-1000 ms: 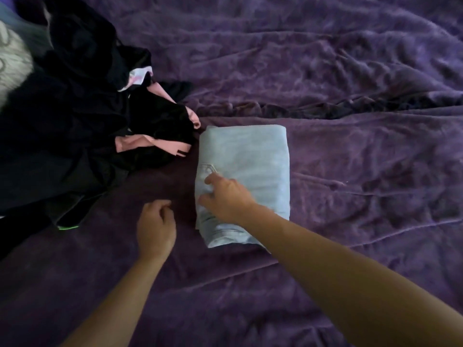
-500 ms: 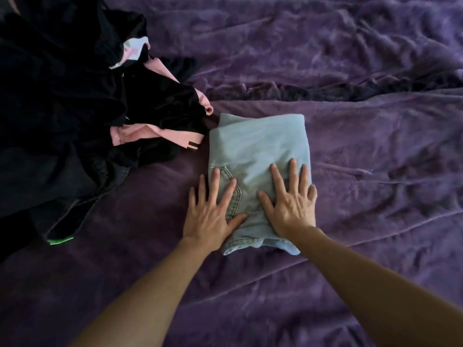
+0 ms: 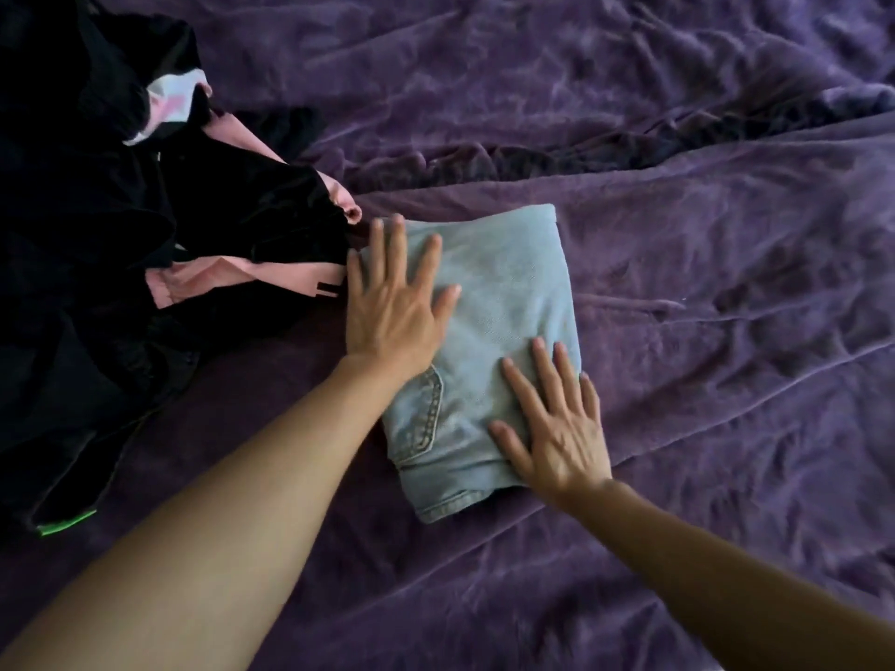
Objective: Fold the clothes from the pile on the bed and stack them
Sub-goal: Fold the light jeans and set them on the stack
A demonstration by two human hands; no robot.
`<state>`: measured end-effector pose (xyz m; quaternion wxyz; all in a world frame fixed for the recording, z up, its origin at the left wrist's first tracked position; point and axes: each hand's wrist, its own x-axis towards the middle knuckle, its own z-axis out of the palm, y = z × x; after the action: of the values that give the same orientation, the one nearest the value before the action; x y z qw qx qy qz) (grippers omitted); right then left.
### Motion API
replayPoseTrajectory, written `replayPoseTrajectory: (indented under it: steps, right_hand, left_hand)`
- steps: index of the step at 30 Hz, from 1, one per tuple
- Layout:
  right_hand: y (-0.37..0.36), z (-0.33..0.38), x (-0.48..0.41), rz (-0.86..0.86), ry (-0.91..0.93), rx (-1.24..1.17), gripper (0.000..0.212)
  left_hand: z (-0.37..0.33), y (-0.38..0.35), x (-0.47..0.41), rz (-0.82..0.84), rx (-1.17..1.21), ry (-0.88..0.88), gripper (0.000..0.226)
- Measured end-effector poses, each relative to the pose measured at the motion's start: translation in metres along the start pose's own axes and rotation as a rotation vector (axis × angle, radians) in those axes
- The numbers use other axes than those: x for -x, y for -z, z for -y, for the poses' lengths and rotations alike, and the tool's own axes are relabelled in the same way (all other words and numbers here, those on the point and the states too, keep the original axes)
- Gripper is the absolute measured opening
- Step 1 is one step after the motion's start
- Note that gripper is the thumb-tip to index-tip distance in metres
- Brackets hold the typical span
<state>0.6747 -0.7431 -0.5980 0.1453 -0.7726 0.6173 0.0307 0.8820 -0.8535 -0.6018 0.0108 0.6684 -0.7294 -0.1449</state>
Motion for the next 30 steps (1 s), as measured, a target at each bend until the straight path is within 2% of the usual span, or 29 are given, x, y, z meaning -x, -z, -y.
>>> replayPoseTrajectory:
  steps: [2, 6, 10, 12, 14, 16, 17, 19, 21, 22, 24, 26, 30]
  right_hand:
    - [-0.012, 0.003, 0.005, 0.023, -0.043, 0.068, 0.071]
    - [-0.008, 0.004, -0.010, 0.086, -0.032, 0.096, 0.072]
    - [0.018, -0.015, -0.035, 0.020, -0.004, -0.065, 0.072]
    - [0.035, -0.027, -0.074, -0.037, -0.138, -0.158, 0.080]
    - [0.054, -0.032, -0.119, 0.018, -0.407, -0.449, 0.098]
    - [0.070, -0.033, -0.155, 0.096, -0.583, -0.893, 0.104]
    - [0.076, -0.032, -0.164, 0.140, -0.584, -0.995, 0.099]
    - [0.089, -0.031, -0.164, 0.237, -0.466, -0.958, 0.077]
    - [0.105, -0.031, -0.143, 0.268, -0.351, -0.896, 0.049]
    - [0.114, -0.034, -0.127, 0.262, -0.302, -0.895, 0.041]
    - [0.132, -0.041, -0.088, 0.237, -0.232, -0.919, 0.038]
    - [0.147, -0.052, -0.045, 0.179, -0.186, -0.937, 0.042]
    - [0.166, -0.085, 0.035, 0.070, -0.208, -1.090, 0.043]
  left_hand:
    - [0.007, -0.013, -0.016, 0.105, -0.049, 0.048, 0.069]
    - [0.016, -0.014, -0.042, 0.173, -0.099, 0.020, 0.082]
    - [0.018, 0.011, -0.066, 0.210, -0.075, 0.005, 0.094]
    - [0.016, 0.023, -0.067, 0.187, -0.092, -0.015, 0.096]
    - [0.012, 0.033, -0.062, 0.197, -0.071, -0.008, 0.096]
    - [0.009, 0.045, -0.054, 0.239, -0.006, 0.007, 0.084]
    - [0.008, 0.053, -0.049, 0.269, 0.022, 0.013, 0.075]
    - [0.008, 0.070, -0.035, 0.332, 0.091, 0.040, 0.061]
    - [0.005, 0.089, -0.014, 0.370, 0.177, 0.064, 0.050]
    - [0.001, 0.099, -0.001, 0.370, 0.202, 0.059, 0.046]
    - [-0.015, 0.119, 0.024, 0.356, 0.207, 0.021, 0.038]
    - [-0.042, 0.136, 0.047, 0.346, 0.134, -0.037, 0.041]
    - [-0.115, 0.166, 0.082, 0.253, -0.034, -0.156, 0.036]
